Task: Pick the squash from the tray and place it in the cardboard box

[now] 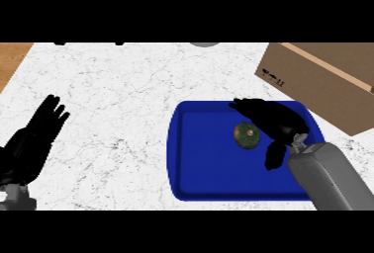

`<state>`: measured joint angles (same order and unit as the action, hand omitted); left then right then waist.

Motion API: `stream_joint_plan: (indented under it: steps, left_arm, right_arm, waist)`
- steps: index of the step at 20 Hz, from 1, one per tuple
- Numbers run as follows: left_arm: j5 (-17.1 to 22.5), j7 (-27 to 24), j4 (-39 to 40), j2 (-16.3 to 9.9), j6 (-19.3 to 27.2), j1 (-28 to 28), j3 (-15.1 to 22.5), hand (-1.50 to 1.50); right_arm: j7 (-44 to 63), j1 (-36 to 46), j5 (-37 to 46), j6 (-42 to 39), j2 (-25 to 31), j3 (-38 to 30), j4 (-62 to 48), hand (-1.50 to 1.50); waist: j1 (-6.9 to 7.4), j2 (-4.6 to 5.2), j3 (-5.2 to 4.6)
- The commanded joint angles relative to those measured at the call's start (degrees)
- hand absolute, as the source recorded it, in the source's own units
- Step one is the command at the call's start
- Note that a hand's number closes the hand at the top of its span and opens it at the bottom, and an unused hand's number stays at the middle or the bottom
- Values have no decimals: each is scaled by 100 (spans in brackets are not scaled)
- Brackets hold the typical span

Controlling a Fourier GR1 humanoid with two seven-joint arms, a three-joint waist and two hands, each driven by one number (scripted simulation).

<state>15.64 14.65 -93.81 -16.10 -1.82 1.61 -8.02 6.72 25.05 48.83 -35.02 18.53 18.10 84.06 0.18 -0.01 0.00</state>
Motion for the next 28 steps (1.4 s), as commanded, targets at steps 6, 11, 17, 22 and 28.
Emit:
stream_joint_plan:
  steps: [6,11,17,22,28]
  left_arm:
    - [-101,-124,134,115,-272,-46,-168,0]
    - [-170,169,235,143,-176,377,-216,0]
    - [-185,-106,-159,229,-472,-338,-302,0]
    - [-365,71,-166,420,-251,-24,-193,0]
    - [-440,-110,-86,475,-361,-183,-225,0]
  right_arm:
    - [-241,25,675,76,-320,-22,-500,-150]
    - [-280,-26,957,70,-519,-25,-638,-150]
    - [-333,-146,1221,113,-681,-15,-714,-150]
    - [-499,120,1443,233,-827,-200,-1249,-150]
    - [-1002,8,1636,730,-533,-396,-1586,-150]
  waist:
    - [11,1,0]
    - [-5,2,0]
    - [10,-3,0]
    - [8,1,0]
    - [4,1,0]
